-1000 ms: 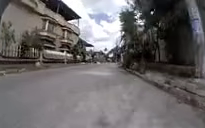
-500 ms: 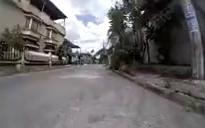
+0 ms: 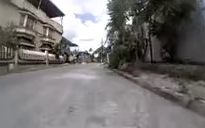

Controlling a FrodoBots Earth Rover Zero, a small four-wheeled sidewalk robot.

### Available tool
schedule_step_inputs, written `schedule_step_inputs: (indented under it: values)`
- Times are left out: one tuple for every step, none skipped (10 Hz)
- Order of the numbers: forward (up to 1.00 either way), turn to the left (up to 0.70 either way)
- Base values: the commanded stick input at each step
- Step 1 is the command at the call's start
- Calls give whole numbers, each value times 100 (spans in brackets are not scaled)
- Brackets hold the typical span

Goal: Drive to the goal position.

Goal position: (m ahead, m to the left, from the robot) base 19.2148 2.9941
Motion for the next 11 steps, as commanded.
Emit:
schedule_step_inputs:
  values:
    - [100, 0]
    - [100, 0]
    - [100, 0]
    - [100, 0]
    - [100, 0]
    - [100, 0]
    - [100, 0]
    - [100, 0]
    - [100, 3]
    - [100, 27]
    - [100, 20]
